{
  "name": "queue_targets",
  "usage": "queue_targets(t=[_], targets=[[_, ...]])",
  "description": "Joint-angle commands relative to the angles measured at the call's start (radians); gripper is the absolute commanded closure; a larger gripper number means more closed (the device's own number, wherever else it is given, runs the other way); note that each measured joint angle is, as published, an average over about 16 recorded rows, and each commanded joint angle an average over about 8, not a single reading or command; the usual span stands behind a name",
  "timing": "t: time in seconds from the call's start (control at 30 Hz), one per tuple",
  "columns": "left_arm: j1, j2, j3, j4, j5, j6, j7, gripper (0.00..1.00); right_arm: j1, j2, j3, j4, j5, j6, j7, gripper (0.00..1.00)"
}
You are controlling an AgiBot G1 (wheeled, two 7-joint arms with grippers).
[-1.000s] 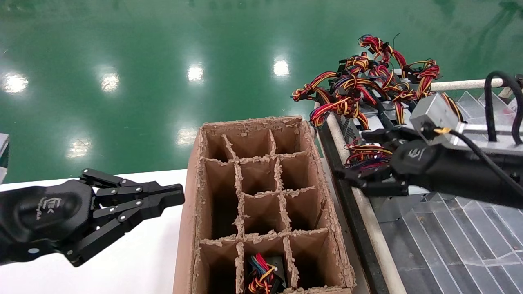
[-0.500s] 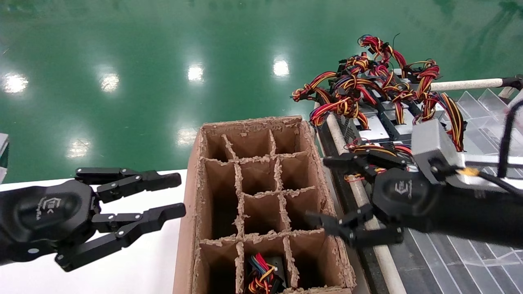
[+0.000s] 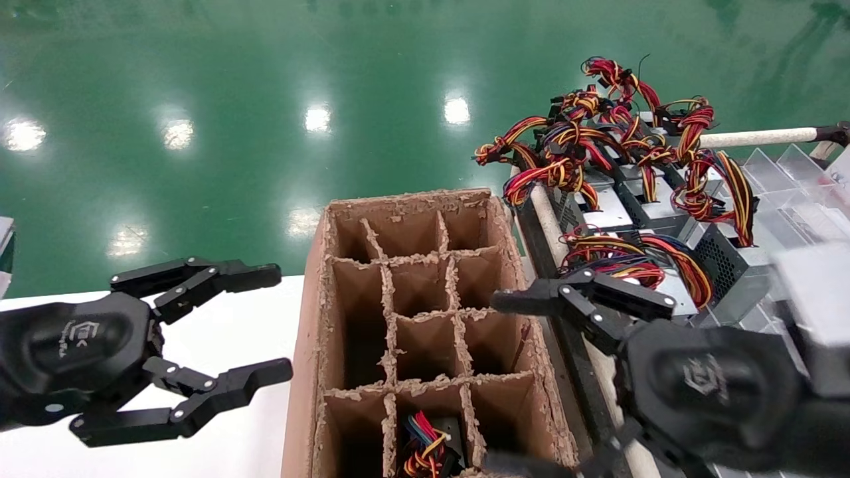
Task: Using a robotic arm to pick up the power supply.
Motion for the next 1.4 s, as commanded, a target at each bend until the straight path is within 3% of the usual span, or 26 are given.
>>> queue_targets(t=[0.03, 1.4], targets=[[0.0, 0.0, 0.0, 0.0, 0.0, 0.0, 0.0, 0.0, -0.014, -0.005, 0.016, -0.002, 0.028, -0.026, -0.021, 0.0], [0.0, 0.0, 0.0, 0.0, 0.0, 0.0, 0.0, 0.0, -0.007, -0.002, 0.007, -0.001, 0.012, -0.012, -0.012, 0.0]])
